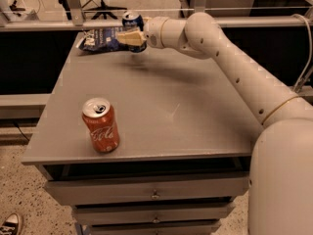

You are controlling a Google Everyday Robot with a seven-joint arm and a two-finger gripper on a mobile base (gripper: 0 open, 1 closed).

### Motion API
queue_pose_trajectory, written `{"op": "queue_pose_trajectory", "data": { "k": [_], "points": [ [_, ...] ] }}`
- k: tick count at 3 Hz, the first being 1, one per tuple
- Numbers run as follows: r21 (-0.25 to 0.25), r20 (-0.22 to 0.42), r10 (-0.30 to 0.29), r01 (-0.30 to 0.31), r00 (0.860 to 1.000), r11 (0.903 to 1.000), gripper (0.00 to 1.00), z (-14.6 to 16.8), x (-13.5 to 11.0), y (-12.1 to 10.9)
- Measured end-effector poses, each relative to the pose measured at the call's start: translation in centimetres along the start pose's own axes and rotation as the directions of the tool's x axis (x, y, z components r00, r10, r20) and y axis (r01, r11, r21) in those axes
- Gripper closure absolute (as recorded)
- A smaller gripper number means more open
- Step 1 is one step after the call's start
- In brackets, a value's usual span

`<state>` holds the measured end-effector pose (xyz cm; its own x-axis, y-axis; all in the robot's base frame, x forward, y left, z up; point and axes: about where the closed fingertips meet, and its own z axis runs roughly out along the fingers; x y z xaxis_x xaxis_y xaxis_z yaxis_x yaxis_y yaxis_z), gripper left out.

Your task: Move pepsi can near blue chip bag

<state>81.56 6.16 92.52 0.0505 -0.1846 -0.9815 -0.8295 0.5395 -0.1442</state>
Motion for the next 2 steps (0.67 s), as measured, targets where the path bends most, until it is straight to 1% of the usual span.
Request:
{"op": "queue_pose_trajectory", "data": {
  "k": [1, 2],
  "points": [
    [0.0, 0.026, 0.034, -0.034, 0.999, 0.9994, 0.87, 0.9, 1.7, -1.1],
    [-0.005, 0.054, 0.06, -0.06, 0.997, 0.9982, 0.62, 1.6, 2.7, -2.1]
  ]
}}
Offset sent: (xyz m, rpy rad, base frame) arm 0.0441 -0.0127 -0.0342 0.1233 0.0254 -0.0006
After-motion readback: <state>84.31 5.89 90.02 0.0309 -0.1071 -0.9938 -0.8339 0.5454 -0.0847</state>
